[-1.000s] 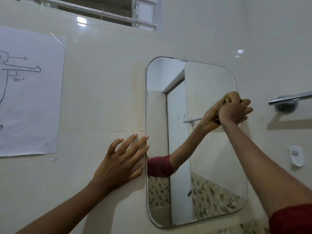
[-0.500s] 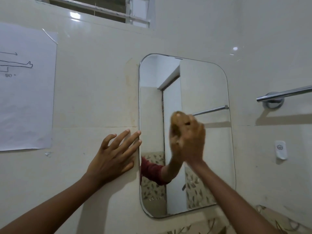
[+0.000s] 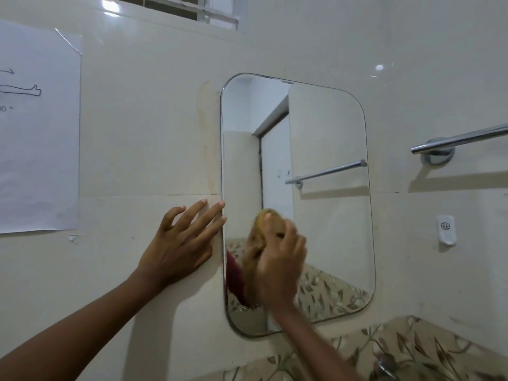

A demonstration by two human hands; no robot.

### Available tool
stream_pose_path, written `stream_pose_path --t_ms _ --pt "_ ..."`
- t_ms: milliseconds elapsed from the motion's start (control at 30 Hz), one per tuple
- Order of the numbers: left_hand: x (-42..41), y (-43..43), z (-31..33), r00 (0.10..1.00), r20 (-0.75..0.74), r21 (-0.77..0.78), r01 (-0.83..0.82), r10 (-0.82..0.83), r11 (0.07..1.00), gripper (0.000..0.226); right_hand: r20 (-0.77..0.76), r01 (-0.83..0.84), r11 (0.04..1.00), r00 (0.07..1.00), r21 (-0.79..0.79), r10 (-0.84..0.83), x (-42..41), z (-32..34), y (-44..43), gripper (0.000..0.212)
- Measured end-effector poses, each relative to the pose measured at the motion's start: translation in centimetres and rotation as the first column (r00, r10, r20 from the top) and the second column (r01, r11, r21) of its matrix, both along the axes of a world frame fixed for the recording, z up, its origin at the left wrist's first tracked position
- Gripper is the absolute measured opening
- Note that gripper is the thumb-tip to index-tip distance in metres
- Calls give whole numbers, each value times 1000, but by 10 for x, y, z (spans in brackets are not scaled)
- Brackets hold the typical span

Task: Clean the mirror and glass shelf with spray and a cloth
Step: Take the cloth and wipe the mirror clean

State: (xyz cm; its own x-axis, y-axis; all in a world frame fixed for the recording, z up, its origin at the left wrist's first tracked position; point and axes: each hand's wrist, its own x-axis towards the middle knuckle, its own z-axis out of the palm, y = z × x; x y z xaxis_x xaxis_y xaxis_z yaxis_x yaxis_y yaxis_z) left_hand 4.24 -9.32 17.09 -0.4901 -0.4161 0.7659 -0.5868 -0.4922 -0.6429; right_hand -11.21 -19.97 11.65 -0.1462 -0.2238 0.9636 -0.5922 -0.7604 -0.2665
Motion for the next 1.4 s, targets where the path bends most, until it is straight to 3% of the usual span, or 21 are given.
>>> stream_pose_path --t_ms 100,200,267,333,400,500,633,733,867,1000,1167,1200,1233,1300,1333,1400 --pt "1 0 0 1000 8 -4 -6 6 1000 44 -308 -72 977 951 -199 8 25 -54 25 53" --pt "2 0 0 1000 0 3 1 -1 1000 44 -330 -73 947 943 -312 -36 3 -72 0 49" --pt "2 0 0 1000 -1 0 8 -8 1000 44 -236 -3 974 970 -226 -52 -25 -65 -27 45" --pt "2 0 0 1000 1 -4 10 -10 1000 44 -101 74 997 992 -15 -75 -60 -55 -59 47" --pt "0 0 0 1000 1 -5 12 -12 1000 43 34 94 972 994 216 -103 -90 -48 -86 49" --pt "-1 1 1 1000 8 -6 9 -9 1000 43 197 48 896 969 441 -149 -117 -53 -114 45" --pt "-1 0 0 1000 5 -7 1 -1 1000 43 352 -69 828 922 557 -161 -112 -74 -111 49" --pt "0 0 -1 1000 11 -11 -5 6 1000 43 381 -133 804 916 580 -123 -88 -93 -79 55" --pt "2 -1 -1 1000 24 -15 2 -2 1000 43 317 -169 833 949 526 -8 -35 -116 -15 61" --pt "4 -1 -2 999 32 -32 26 -25 999 42 96 -139 890 990 435 108 6 -121 48 68" --pt "5 1 -3 1000 24 -23 3 -3 1000 42 -87 -250 876 947 412 311 23 -115 97 68" --pt "5 1 -2 1000 24 -15 -14 14 1000 42 -123 -313 830 904 461 409 24 -114 102 64" --pt "4 2 -3 999 15 -8 -28 28 1000 42 -86 -437 708 816 555 571 22 -114 108 57" --pt "0 4 -4 999 -38 -5 -33 33 999 43 215 -664 342 609 665 763 10 -108 112 39" --pt "-2 9 -9 997 -81 3 -19 19 1000 45 369 -720 182 535 669 760 2 -106 115 28" --pt "-7 22 -29 982 -182 35 67 -60 997 49 574 -763 -48 443 645 689 -14 -107 113 11"
